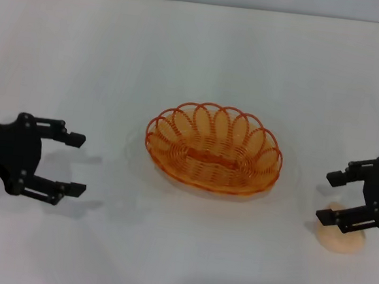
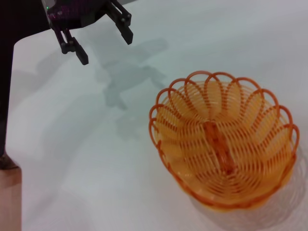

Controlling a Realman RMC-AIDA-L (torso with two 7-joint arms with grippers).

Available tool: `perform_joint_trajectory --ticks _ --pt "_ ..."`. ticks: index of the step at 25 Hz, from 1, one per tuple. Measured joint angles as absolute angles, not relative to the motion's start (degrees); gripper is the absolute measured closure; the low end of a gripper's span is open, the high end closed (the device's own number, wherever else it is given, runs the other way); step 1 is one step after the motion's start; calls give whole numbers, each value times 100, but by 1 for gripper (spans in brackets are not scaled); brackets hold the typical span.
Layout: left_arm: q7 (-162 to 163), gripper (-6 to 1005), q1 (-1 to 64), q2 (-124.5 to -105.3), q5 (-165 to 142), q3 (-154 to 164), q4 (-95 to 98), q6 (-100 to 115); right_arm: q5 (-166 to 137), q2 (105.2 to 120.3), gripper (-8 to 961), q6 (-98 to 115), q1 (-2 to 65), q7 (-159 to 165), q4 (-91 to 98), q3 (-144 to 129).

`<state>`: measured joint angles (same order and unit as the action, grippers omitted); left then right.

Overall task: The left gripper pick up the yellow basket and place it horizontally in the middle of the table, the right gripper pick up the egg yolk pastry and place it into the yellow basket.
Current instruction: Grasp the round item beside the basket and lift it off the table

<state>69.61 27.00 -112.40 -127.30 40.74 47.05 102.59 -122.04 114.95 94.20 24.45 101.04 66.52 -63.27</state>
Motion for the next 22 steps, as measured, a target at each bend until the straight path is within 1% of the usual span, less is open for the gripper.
perform_joint_trajectory --ticks 4,6,22 --pt "6770 173 2521 -11363 -12620 4070 4664 10064 -12381 11488 244 9523 2447 10315 6719 -6290" --pt "6718 173 2455 -11388 -12517 4069 4654 10007 -12635 11487 250 9528 2465 10490 6746 -6278" --pt "6754 179 2416 -11442 -12304 3893 4641 9983 -13232 11479 300 9594 2559 10661 6683 -6273"
